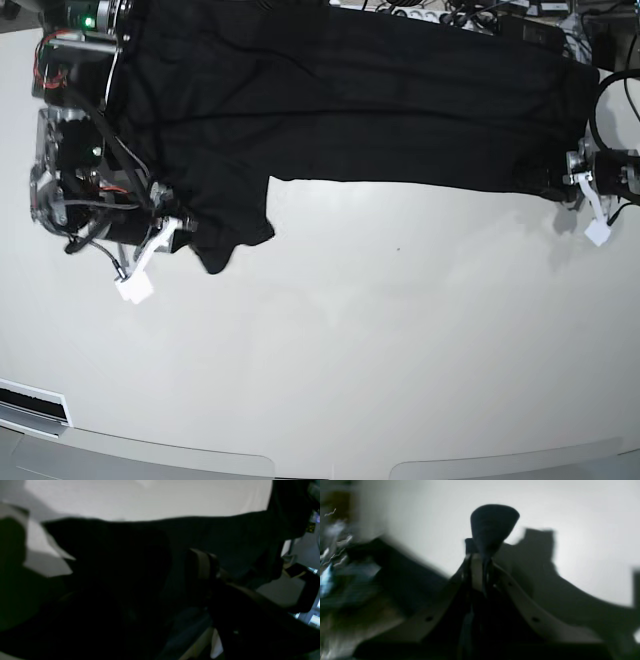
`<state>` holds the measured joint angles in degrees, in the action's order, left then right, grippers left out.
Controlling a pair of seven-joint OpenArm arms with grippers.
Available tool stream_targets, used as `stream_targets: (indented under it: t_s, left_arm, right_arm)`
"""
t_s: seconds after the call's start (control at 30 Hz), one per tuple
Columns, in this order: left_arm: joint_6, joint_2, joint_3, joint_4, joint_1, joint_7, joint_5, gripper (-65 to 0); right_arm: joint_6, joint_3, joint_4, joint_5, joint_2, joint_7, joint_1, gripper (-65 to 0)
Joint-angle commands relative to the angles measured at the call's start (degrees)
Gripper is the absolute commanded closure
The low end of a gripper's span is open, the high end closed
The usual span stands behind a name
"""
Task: Layout the t-shirt on the table in an organized manner, then fold the t-shirt properly
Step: 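Fold the lifted half over onto the shoulder half with both grippers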
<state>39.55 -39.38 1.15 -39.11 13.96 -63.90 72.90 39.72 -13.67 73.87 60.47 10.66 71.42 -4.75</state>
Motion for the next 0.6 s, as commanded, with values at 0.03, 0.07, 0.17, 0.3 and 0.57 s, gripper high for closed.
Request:
stream_targets:
  t_s: [0.03, 0.07, 0.17, 0.3, 0.57]
  left_arm:
    - [0.4, -1.5, 0.4, -0.6, 1.0, 1.2, 1.1, -33.8]
    - [0.4, -1.6, 0.4, -0.6, 1.0, 1.2, 1.1, -33.8]
    - [0.4, -1.6, 0.5, -0.6, 1.2, 1.1, 1.1, -33.8]
    - [0.4, -1.6, 0.5, -0.6, 1.2, 1.5, 1.1, -33.8]
    - [0.4, -1.6, 3.0, -0.6, 1.2, 2.6, 3.3, -33.8]
  right_arm:
    - [0.3, -0.2, 7.4, 6.3, 0.6, 3.9, 3.5, 0.0]
    - [0.3, -0.2, 11.1, 8.7, 0.6, 5.9, 5.6, 0.0]
    - [0.3, -0.2, 22.1, 14.8, 0.7, 8.6, 12.5, 0.0]
    - [0.3, -0.2, 33.2, 19.0, 0.6, 8.6, 21.7, 0.0]
    - [0.3, -0.2, 37.9, 17.4, 0.6, 8.6, 32.3, 0.0]
